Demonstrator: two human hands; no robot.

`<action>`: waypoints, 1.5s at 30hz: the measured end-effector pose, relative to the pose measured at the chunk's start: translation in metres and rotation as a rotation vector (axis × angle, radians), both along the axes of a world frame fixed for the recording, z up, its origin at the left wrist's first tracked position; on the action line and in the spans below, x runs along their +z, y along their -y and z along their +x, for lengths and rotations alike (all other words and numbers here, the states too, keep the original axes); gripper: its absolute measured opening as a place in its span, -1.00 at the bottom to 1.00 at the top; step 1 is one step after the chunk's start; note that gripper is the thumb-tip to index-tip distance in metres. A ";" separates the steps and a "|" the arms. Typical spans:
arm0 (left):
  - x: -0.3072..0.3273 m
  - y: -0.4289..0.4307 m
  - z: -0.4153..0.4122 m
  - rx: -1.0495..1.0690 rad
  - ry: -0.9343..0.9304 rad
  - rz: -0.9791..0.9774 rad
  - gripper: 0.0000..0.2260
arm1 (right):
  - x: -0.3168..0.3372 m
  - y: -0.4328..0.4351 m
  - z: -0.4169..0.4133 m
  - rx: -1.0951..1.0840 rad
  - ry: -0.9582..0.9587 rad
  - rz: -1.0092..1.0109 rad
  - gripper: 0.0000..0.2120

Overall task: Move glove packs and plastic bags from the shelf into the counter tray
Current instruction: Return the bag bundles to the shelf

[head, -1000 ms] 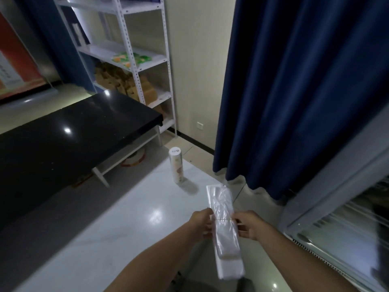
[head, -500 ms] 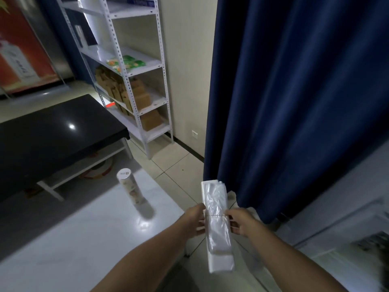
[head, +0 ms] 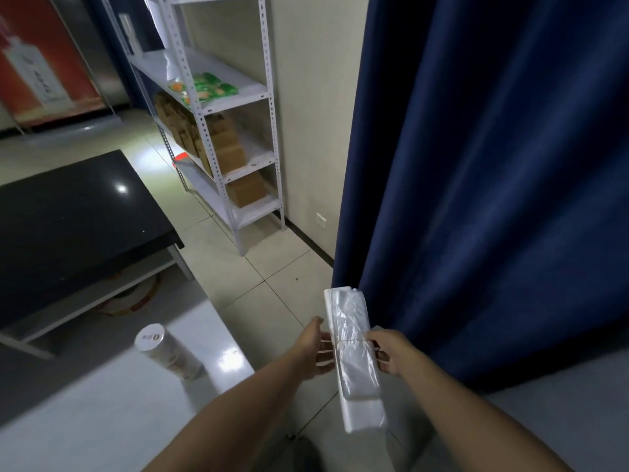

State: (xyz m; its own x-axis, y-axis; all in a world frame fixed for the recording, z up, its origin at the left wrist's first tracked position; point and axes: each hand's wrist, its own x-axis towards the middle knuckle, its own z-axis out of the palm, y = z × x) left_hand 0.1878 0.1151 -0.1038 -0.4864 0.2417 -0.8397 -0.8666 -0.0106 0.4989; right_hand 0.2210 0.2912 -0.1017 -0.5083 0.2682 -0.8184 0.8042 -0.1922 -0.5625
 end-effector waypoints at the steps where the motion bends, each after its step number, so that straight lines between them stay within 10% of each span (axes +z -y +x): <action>1: -0.002 -0.001 -0.012 0.013 0.011 0.008 -0.51 | 0.001 -0.001 -0.013 0.009 0.013 -0.002 -0.69; 27: 0.010 -0.015 -0.266 0.602 0.055 0.009 -0.58 | 0.020 -0.016 -0.380 0.539 0.144 -0.293 -0.46; 45: 0.003 0.120 -0.467 0.781 0.013 0.003 -0.68 | 0.024 0.140 -0.598 0.669 0.128 -0.254 -0.51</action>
State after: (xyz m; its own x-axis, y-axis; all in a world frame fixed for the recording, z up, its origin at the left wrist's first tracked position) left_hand -0.2795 -0.0051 -0.1007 -0.5064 -0.1647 -0.8465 -0.6132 -0.6215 0.4877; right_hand -0.3773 0.1511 -0.0780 -0.3932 -0.2728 -0.8780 0.8517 0.2517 -0.4596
